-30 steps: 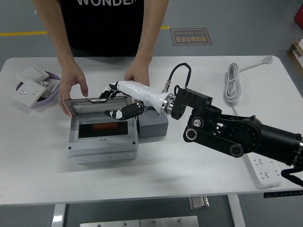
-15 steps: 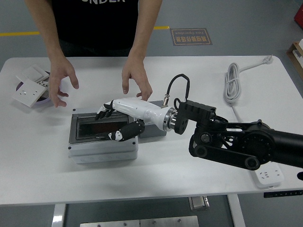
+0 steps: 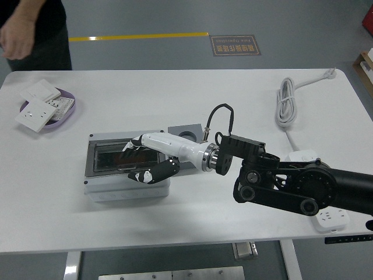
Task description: Pick up the cylinder from the cube,place it in the box,flap close box
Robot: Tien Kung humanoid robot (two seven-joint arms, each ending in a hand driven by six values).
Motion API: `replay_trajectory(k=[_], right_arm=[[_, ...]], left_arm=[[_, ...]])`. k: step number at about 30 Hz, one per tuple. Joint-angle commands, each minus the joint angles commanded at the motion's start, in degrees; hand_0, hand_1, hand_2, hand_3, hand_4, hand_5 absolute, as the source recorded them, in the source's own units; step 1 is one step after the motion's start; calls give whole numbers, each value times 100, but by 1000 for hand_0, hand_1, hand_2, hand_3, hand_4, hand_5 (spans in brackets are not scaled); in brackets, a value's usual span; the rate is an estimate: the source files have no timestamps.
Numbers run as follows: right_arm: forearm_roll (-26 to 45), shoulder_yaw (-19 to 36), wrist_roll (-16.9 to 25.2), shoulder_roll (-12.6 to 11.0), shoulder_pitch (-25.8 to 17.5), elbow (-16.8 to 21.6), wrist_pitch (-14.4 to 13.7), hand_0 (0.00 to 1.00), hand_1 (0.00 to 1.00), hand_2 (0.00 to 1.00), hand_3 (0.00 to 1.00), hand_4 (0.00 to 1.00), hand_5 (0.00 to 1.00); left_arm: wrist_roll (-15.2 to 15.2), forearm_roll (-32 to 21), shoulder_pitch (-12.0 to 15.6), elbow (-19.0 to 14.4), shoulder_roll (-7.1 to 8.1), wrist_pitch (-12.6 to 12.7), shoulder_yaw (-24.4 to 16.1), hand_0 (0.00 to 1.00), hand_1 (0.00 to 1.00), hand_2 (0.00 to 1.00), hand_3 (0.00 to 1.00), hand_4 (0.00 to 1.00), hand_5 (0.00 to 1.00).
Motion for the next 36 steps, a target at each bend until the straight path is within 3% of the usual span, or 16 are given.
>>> replay_trajectory(k=[7, 13, 17, 18, 20, 26, 35, 36], right_arm=[[-206, 580, -33, -220, -204, 112, -15, 780, 714, 724, 714, 408, 355], [-547, 1440, -17, -390, -722, 173, -99, 777, 714, 721, 712, 378, 341], [-770, 2088, 50, -324, -1198, 111, -206, 777, 714, 721, 712, 378, 341], [-810, 2261, 81, -289, -1326, 86, -233, 777, 711, 724, 706, 451, 339], [-852, 2579, 144, -210, -1570, 35, -251, 777, 711, 724, 706, 451, 339], [-792, 3559, 343, 10, -2366, -85, -19, 775, 709, 719, 695, 462, 343], [-533, 4777, 584, -7, -3483, -165, 114, 771, 701, 717, 691, 469, 345], [-459, 4898, 613, 12, -3588, -165, 130, 769, 703, 715, 685, 513, 348]], left_arm=[[6, 12, 8, 0, -12, -2, -3, 923, 852, 854, 951, 2, 2], [23, 25, 25, 0, -1, 8, -24, 923, 852, 854, 951, 2, 2], [28, 1, 20, 0, -11, 4, 5, 923, 852, 854, 951, 2, 2], [30, 3, 17, 0, -12, 3, 9, 923, 852, 854, 951, 2, 2], [31, 1, 8, 0, -14, 1, 18, 923, 852, 854, 951, 2, 2], [26, -25, -21, 0, -12, -8, 67, 923, 852, 854, 951, 2, 2], [46, -26, 12, 0, -19, -15, 97, 923, 852, 854, 951, 2, 2], [49, -32, 12, 0, -20, -14, 100, 923, 852, 854, 951, 2, 2]])
